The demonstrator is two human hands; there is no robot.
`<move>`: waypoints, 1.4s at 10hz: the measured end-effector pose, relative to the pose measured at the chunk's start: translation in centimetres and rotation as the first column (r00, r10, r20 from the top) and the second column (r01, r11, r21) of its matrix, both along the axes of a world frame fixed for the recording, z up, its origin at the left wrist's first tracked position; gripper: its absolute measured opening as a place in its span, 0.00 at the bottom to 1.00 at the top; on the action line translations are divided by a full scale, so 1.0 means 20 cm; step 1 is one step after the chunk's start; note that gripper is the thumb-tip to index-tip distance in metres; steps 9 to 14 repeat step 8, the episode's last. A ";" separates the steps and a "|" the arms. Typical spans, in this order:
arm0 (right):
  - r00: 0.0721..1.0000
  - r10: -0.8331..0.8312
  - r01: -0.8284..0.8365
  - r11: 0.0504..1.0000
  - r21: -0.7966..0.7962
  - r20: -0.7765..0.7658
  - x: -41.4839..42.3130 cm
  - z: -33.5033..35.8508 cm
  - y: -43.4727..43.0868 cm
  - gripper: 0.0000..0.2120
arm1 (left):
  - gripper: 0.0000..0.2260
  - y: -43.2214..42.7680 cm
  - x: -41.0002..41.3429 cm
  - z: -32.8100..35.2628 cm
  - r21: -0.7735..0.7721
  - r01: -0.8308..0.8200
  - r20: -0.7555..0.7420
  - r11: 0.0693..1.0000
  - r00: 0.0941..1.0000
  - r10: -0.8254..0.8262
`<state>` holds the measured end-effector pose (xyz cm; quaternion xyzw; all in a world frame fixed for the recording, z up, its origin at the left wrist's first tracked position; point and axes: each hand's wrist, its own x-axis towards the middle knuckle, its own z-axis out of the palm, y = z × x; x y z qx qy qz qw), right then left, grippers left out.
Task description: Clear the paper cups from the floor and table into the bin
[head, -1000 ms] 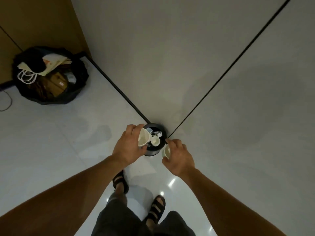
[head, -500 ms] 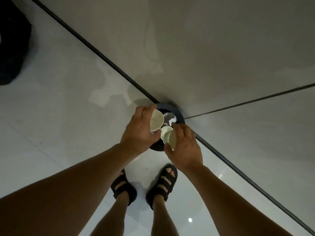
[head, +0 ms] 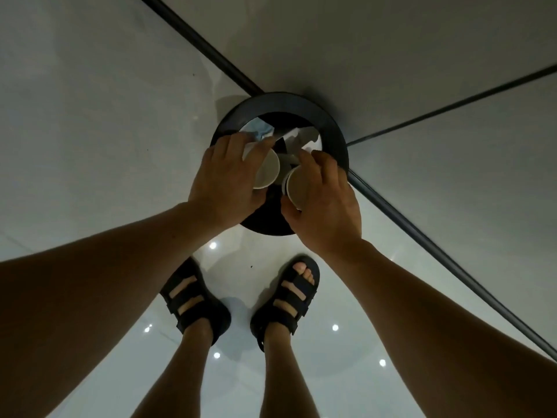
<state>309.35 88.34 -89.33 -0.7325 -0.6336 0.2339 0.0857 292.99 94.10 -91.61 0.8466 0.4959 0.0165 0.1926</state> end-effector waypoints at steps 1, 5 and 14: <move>0.996 0.072 -0.072 0.997 -0.006 0.054 0.01 -0.05 -0.01 0.37 | 0.37 0.01 0.00 -0.04 0.080 0.153 -0.120 0.985 0.982 -0.143; 0.988 0.088 -0.076 0.993 -0.093 0.128 0.00 -0.10 -0.04 0.43 | 0.39 -0.01 -0.03 -0.07 0.088 0.192 -0.193 0.977 0.966 -0.172; 0.990 -0.008 0.040 0.973 -0.227 0.138 0.00 0.57 -0.16 0.40 | 0.39 0.01 -0.10 0.70 -0.091 -0.021 -0.253 0.996 0.967 -0.003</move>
